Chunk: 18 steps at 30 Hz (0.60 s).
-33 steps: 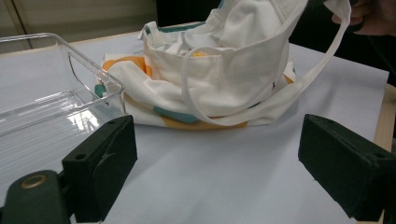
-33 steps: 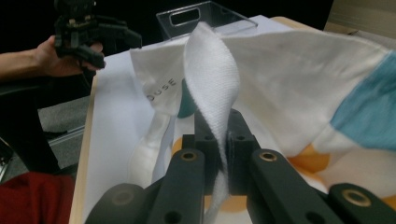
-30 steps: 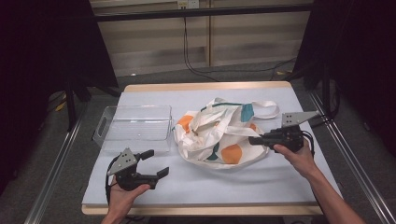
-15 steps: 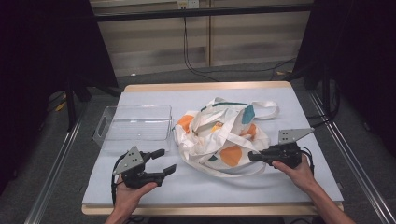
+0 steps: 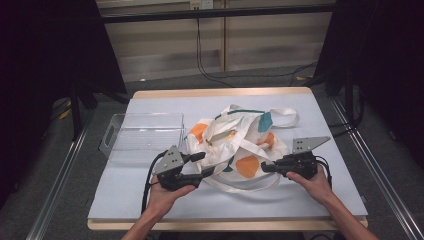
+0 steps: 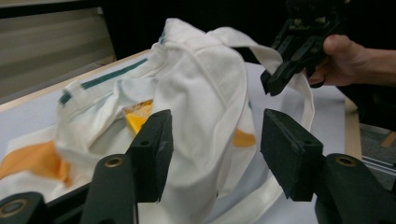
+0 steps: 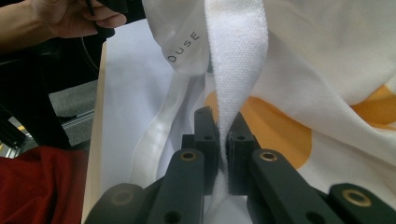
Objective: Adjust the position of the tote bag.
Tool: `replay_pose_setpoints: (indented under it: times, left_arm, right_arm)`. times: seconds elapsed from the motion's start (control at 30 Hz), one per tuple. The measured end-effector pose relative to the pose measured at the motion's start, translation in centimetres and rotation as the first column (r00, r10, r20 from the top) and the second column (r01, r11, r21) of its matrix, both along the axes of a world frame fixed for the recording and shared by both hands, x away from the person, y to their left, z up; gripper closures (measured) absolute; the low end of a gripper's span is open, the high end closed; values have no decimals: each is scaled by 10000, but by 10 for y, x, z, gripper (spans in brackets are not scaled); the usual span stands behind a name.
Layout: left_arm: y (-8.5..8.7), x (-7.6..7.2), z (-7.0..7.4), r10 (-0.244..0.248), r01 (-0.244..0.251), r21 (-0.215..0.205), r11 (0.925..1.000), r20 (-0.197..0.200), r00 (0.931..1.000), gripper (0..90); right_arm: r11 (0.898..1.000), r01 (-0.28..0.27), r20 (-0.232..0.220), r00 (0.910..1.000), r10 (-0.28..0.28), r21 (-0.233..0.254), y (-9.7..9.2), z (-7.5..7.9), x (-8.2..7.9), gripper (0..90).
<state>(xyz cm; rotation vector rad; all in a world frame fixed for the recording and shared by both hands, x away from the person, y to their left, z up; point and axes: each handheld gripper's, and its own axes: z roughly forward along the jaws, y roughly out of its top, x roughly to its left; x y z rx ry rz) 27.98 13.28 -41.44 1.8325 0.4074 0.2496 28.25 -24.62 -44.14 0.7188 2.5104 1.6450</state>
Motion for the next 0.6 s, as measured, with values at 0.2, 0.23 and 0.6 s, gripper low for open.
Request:
replay_pose_setpoints:
  times: [0.2,0.23,0.6]
  left_arm:
    - [-30,10,-1,-36,31,233,9997,200,9998,355]
    - [-35,10,-3,-32,29,228,9997,145,9999,308]
    - [-53,20,-15,162,-162,1230,9923,11,9999,532]
  right_arm:
    - [9999,85,58,9999,-86,134,-2,2,-1,861]
    - [9998,126,86,9999,-128,134,-2,2,-1,861]
    - [9998,37,41,10000,-38,175,-1,3,-2,857]
